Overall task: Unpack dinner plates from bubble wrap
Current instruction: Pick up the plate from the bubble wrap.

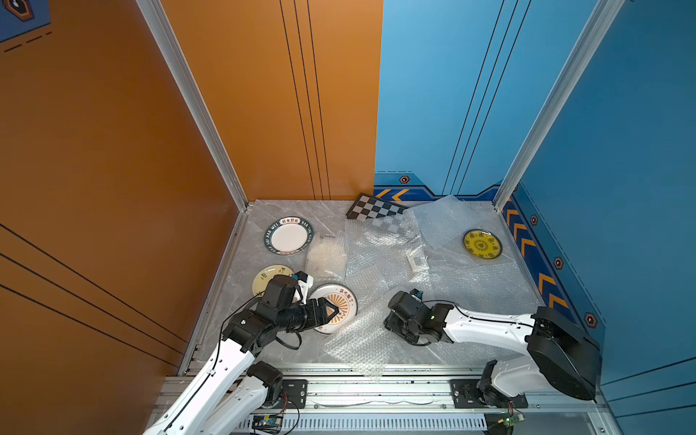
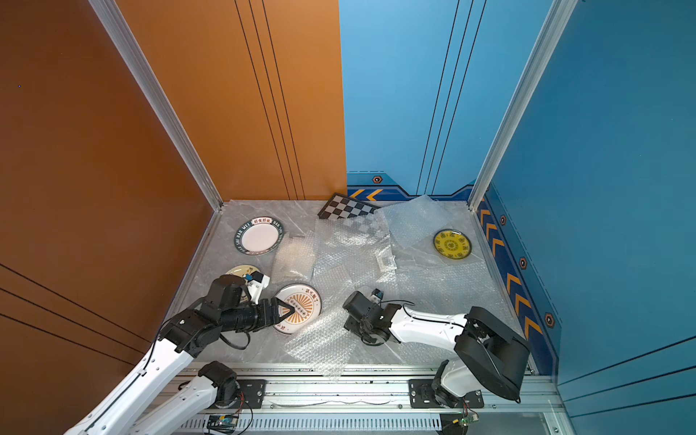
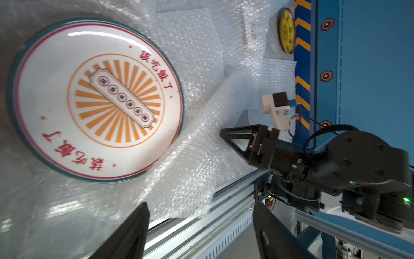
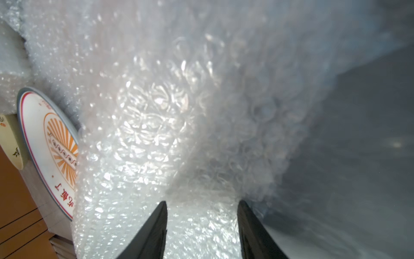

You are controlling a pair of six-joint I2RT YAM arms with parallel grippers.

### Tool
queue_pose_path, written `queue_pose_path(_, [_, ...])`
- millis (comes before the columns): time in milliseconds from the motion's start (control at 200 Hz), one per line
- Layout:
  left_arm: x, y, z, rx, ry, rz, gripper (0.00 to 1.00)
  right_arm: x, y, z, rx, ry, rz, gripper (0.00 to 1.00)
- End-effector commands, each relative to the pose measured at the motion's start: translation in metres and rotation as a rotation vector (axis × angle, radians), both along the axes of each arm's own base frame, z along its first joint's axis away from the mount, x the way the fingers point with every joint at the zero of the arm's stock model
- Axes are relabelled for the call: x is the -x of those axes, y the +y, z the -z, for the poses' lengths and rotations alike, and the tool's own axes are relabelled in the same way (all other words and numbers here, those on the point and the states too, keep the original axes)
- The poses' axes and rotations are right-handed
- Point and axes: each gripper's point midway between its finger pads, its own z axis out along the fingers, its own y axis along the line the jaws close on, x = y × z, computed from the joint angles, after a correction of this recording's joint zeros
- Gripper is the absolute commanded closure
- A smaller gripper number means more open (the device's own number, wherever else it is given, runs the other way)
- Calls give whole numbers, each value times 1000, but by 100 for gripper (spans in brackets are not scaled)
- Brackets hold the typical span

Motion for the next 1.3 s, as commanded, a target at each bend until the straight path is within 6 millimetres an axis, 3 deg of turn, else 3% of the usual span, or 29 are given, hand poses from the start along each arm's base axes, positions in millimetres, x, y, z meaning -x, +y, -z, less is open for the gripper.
queue_pose_path(0, [7, 18, 23, -76, 104, -88, 26, 5, -40, 11, 120, 54, 24, 47])
queue_pose_path(300, [7, 23, 40, -90, 172, -137, 26, -27, -57, -9, 132, 32, -22, 47])
queue_pose_path(385, [7, 26, 36, -99, 162, -143, 26, -26, -55, -29, 147, 2, -51, 47])
queue_pose_path(536, [8, 41, 38, -157, 181, -194, 28, -21, -21, -108, 138, -174, -156, 43])
queue_pose_path(651, [2, 45, 40, -152, 198, -251, 30, -24, 29, -131, -14, -196, -299, 35])
queue_pose_path(791, [-16, 46, 39, -116, 188, -324, 31, -33, 88, -125, -119, -133, -521, 33])
queue_pose_path(926, [-30, 51, 52, -112, 203, -390, 32, -49, 123, -103, -182, -75, -663, 32])
queue_pose_path(1106, [-51, 48, 77, -48, 244, -432, 32, -68, 132, -64, -191, -12, -716, 33])
queue_pose_path(1297, [-59, 56, 95, -30, 304, -449, 32, -77, 122, -48, -206, 22, -717, 33])
